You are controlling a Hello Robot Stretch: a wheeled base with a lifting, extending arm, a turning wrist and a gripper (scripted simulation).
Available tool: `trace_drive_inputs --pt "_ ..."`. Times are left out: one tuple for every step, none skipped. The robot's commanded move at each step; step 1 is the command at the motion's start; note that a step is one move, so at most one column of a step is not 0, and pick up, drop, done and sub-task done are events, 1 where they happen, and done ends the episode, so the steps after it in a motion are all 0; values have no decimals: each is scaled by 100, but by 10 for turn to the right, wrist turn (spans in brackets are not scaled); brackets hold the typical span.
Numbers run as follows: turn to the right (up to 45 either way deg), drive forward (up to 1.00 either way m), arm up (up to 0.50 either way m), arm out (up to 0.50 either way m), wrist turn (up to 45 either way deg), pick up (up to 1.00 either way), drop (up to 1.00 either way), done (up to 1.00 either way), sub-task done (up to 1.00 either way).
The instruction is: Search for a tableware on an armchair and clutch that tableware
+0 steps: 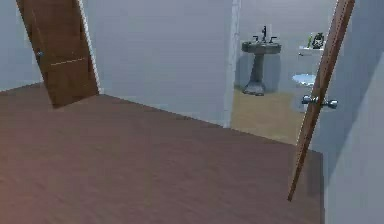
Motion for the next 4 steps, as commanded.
trace_drive_inputs --pt "-450 0 0 0 0 0 0 0 0" --pt "-150 0 0 0 0 0 0 0 0" --pt "0 5 0 0 0 0 0 0 0" --pt "150 0 0 0 0 0 0 0 0"
